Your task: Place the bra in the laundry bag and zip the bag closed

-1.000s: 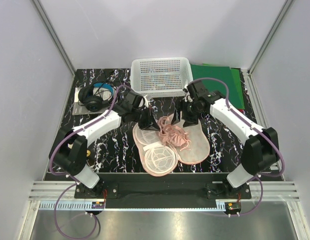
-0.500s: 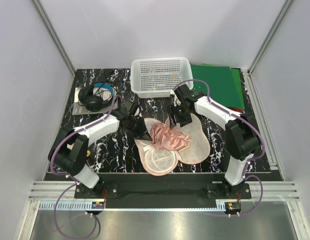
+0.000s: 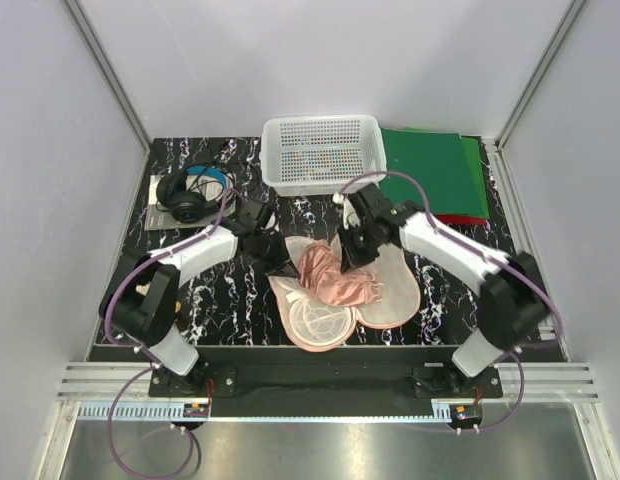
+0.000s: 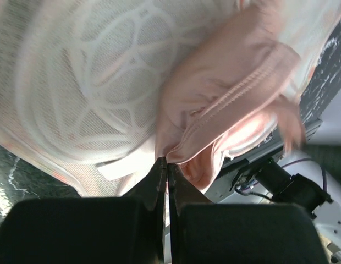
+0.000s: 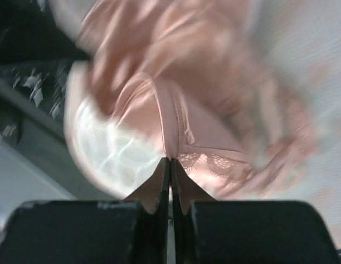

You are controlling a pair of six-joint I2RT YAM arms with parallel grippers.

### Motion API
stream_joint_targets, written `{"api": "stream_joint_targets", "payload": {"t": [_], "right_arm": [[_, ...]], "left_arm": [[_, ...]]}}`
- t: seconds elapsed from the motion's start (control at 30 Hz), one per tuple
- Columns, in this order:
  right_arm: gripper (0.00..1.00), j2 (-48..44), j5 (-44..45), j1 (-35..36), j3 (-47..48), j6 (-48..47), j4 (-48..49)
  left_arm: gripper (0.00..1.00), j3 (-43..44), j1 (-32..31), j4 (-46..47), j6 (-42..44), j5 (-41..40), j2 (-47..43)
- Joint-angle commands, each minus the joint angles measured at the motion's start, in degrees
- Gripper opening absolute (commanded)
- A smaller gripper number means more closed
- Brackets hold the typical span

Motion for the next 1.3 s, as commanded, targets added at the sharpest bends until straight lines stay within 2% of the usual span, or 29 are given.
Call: {"api": "stream_joint_targets", "payload": {"t": [0.0,0.03,0.07,0.17,0.3,0.43,0.57,0.63,0.7,0.77,0.8,0.83,0.9,1.0,1.07,1.17,1.2,1.27], "right_arm": [[0.09,-16.3,-9.6,7.8,-9.6,8.1,-2.9],[0.16,-17.8,-12.9,9.0,-13.5,9.4,-1.8],[0.36,-19.8,-14.2,10.4,-15.2,11.7,-1.0],[0.73,-22.1,-15.2,10.2,-18.3,13.0,0.3],[0.88,-23.9,-11.7,7.4,-15.3,14.3,0.8],[0.89,-19.5,-8.3,1.6,-14.7,17.6,2.7],[0.89,-14.9,-10.2,-1.1,-15.3,21.3,9.3],[0.89,-11.8,-10.9,-1.2,-13.8,21.2,8.1],[0.89,-11.2,-6.8,-1.4,-13.5,19.6,4.5],[0.89,-11.2,-5.9,-2.4,-14.5,18.5,3.2],[0.89,-11.3,-6.6,-2.8,-15.2,18.4,3.2],[0.89,-11.2,-7.0,-3.2,-16.4,18.0,3.2],[0.89,-11.0,-7.1,-3.6,-17.2,17.3,2.9],[0.85,-11.4,-6.7,-4.4,-18.0,17.6,2.8],[0.84,-11.1,-6.5,-4.4,-18.2,17.9,3.0],[0.81,-9.3,-5.3,-4.6,-18.3,17.1,3.6],[0.76,-8.8,-4.5,-4.6,-18.5,16.7,4.9],[0.73,-7.1,-3.2,-4.7,-18.6,16.0,6.5]], "left_arm": [[0.00,2.5,1.6,0.0,1.6,-2.3,2.4],[0.00,2.7,1.8,0.0,1.8,-2.7,2.7],[0.00,2.7,2.1,0.1,2.4,-2.8,3.0],[0.00,2.9,2.4,0.1,3.0,-2.3,4.0],[0.00,2.4,2.4,0.1,3.5,-1.5,3.4],[0.00,1.3,2.4,0.1,4.3,-1.6,2.3],[0.00,1.6,2.4,0.0,5.2,-1.4,1.7],[0.00,2.2,2.4,0.1,5.3,-0.3,2.5],[0.01,2.8,2.4,0.0,6.3,0.3,2.6],[0.14,2.7,2.4,0.1,7.4,-0.6,0.9],[0.29,2.8,2.4,0.1,8.0,-1.9,0.2],[0.38,3.0,2.5,0.1,8.6,-2.3,-0.3],[0.49,4.1,2.9,0.1,10.3,-2.1,-0.3],[0.56,6.6,3.7,-0.4,12.0,-0.6,2.1],[0.57,8.3,4.0,-1.3,13.3,0.4,5.0],[0.56,11.1,3.9,-1.2,14.3,3.4,9.1],[0.55,12.1,4.0,-1.3,14.3,3.8,9.8],[0.53,12.8,3.9,-1.3,14.7,4.1,11.3]]}}
